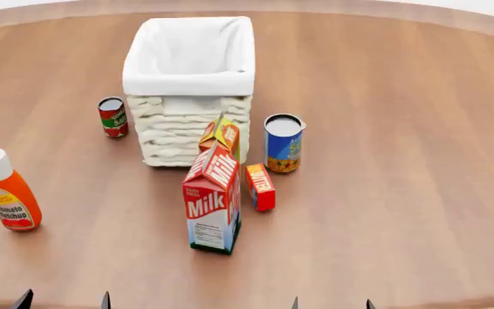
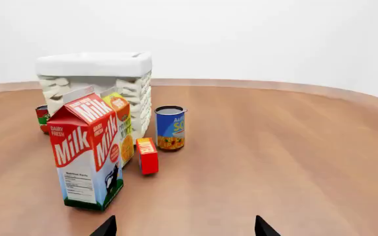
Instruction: Pick up the butter and put it in the basket.
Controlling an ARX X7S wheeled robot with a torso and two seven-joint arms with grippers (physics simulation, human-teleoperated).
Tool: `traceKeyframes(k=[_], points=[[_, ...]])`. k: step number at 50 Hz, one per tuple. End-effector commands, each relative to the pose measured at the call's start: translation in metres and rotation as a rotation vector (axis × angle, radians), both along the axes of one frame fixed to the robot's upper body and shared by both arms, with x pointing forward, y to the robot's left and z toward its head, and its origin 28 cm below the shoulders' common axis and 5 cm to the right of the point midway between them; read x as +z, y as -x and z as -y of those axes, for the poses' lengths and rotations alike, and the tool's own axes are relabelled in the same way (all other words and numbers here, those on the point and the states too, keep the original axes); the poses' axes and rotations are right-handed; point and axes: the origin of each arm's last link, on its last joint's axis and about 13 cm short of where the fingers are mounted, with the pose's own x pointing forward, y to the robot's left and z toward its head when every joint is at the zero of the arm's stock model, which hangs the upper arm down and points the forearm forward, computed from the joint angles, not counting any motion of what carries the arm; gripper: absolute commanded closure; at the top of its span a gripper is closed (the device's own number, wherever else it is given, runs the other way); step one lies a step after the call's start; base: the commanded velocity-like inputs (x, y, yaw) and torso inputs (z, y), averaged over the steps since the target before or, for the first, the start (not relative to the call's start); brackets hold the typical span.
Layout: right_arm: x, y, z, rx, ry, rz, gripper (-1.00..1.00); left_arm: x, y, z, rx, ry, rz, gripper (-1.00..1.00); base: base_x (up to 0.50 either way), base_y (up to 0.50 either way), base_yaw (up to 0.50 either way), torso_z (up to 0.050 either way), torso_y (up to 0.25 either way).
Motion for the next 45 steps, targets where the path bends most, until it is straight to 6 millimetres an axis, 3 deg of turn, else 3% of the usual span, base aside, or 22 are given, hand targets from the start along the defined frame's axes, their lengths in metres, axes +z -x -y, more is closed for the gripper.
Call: traceKeyframes(k=[1, 9, 10, 11, 45], points=[[0.0, 0.0, 0.0, 0.0, 0.0, 0.0, -1.0, 0.0, 0.0, 0.0, 0.0, -0.01, 0.0, -1.0, 0.0, 0.0, 0.0, 0.0, 0.0], [0.001, 0.001, 0.0, 0.0, 0.014, 0.005, -1.0, 0.0, 0.0, 0.0, 0.001, 0.003, 0.001, -1.0, 0.0, 0.0, 0.0, 0.0, 0.0], [0.002, 0.0, 0.0, -0.007, 0.048, 0.043, -1.0, 0.005, -0.002, -0.001, 0.001, 0.069, -0.009, -1.0, 0.0, 0.0, 0.0, 0.0, 0.0], [-0.001, -0.007, 0.001, 0.0, -0.005, 0.019, -1.0, -0.006, -0.004, 0.002, -0.009, -0.099, 0.023, -1.0, 0.0, 0.0, 0.0, 0.0, 0.0], [-0.001, -0.008, -0.001, 0.025, 0.06, -0.019, -1.0, -0.01, -0.001, 0.003, -0.034, -0.142, 0.043, -1.0, 0.0, 0.0, 0.5, 0.0, 0.0]])
